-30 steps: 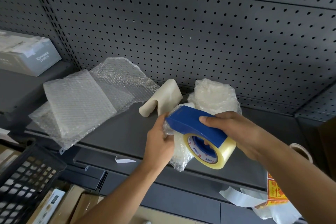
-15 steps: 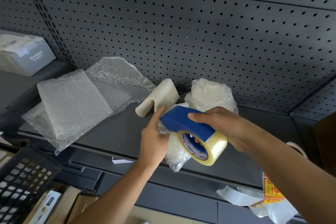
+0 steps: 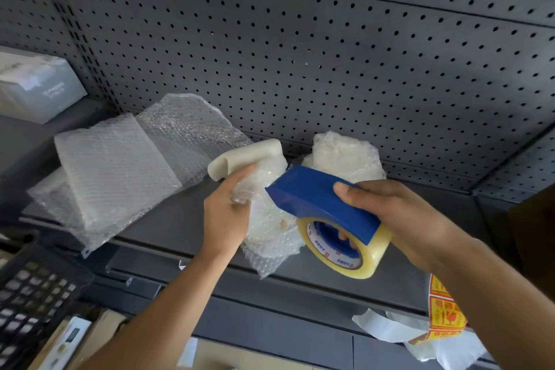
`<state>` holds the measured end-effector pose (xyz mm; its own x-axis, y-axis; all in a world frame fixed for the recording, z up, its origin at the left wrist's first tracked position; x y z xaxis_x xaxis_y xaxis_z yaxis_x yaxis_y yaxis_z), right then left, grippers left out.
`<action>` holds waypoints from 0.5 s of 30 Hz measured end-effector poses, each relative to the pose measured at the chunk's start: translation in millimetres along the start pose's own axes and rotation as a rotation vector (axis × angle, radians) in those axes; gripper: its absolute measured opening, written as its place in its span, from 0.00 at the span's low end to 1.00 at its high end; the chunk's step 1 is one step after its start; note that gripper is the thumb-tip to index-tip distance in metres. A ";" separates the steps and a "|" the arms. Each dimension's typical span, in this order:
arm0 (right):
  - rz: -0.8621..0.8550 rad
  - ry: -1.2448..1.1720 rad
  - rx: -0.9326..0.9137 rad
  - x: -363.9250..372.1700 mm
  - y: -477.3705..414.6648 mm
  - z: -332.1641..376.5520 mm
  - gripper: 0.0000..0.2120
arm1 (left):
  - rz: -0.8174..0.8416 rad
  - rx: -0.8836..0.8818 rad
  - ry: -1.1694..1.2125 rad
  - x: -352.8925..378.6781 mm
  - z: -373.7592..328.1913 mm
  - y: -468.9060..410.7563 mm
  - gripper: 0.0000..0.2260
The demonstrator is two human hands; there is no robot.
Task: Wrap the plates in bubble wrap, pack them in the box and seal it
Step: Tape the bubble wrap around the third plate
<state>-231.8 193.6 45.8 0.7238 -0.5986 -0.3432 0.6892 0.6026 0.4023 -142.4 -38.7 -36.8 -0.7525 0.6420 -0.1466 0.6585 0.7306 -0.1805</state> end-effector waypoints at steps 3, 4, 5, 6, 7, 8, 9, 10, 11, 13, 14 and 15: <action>-0.042 -0.087 -0.042 -8.3 1.8 16.5 0.23 | 0.023 0.023 -0.095 3.2 -6.0 5.1 0.30; -0.056 -0.095 -0.044 -8.5 0.4 20.2 0.22 | 0.041 0.045 -0.136 5.8 -10.9 7.0 0.32; -0.068 -0.106 -0.042 -8.5 -1.0 23.8 0.22 | 0.068 0.069 -0.179 9.3 -17.2 9.1 0.34; -0.081 -0.123 -0.038 -9.0 -2.5 26.7 0.21 | 0.094 0.088 -0.229 13.2 -23.2 11.3 0.35; -0.095 -0.148 -0.034 -10.3 -3.2 29.5 0.21 | 0.116 0.106 -0.280 17.2 -28.0 13.1 0.35; -0.104 -0.172 -0.031 -11.6 -3.5 32.2 0.20 | 0.127 0.119 -0.319 20.3 -31.9 14.9 0.35; -0.105 -0.190 -0.027 -12.1 -3.5 34.2 0.19 | 0.130 0.130 -0.343 22.9 -35.7 16.9 0.33; -0.095 -0.192 -0.021 -11.4 -3.3 35.2 0.19 | 0.124 0.147 -0.362 24.5 -40.2 19.6 0.31; -0.078 -0.179 -0.011 -9.6 -2.5 35.1 0.19 | 0.114 0.171 -0.383 26.1 -44.5 22.6 0.29; -0.046 -0.124 0.010 -6.0 -0.1 31.0 0.21 | 0.081 0.213 -0.419 26.9 -50.3 28.1 0.27; -0.040 -0.095 0.021 -6.4 1.7 28.8 0.22 | 0.063 0.232 -0.433 26.7 -51.4 30.2 0.29; -0.039 -0.065 0.031 -8.1 3.9 27.2 0.23 | 0.044 0.256 -0.442 26.4 -51.8 32.6 0.32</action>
<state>-235.9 186.4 73.3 0.6921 -0.6547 -0.3039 0.7146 0.5620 0.4165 -140.3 14.1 3.8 -0.6924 0.4708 -0.5467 0.7079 0.5895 -0.3890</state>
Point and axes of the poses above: each hand's wrist, its own y-axis away from the middle knuckle, its own x-axis out of the palm, z = x × y, the point moved 10 cm from there along -y, towards the middle knuckle, and after that the axes turned 5 degrees about y, right-handed, at the moved point
